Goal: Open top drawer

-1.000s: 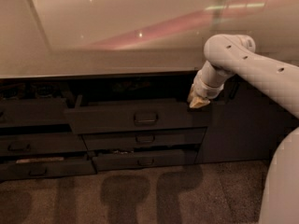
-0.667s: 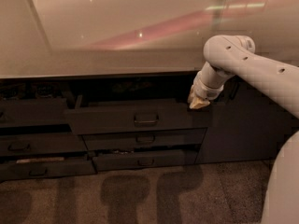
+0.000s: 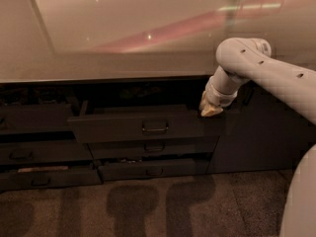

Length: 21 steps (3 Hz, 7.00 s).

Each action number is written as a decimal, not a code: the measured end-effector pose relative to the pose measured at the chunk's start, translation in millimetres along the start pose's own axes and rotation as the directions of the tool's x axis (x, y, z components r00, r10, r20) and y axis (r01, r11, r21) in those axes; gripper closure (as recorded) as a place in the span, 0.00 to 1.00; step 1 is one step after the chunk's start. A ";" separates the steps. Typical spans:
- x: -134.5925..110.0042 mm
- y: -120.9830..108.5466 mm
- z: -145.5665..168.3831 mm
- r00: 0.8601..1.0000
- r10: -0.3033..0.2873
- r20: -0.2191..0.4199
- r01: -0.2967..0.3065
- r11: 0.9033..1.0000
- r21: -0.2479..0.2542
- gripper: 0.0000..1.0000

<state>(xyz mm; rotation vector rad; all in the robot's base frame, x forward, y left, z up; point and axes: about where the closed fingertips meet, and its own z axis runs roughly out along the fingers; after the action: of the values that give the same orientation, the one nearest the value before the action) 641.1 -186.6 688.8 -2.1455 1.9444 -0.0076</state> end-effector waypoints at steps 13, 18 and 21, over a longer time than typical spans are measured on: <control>-76.7 91.2 55.4 0.977 -0.212 0.022 0.213 0.974 -0.079 0.00; -43.5 228.8 77.4 0.953 -0.299 -0.044 0.293 0.950 -0.111 0.00; -72.0 192.1 -50.0 0.961 -0.272 -0.043 0.274 0.958 0.085 0.00</control>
Offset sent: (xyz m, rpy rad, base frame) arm -0.1407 -0.0108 -0.0868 0.0742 0.0048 0.1594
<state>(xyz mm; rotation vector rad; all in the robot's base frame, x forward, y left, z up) 436.5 -140.5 713.5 -2.3465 1.6132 -0.1750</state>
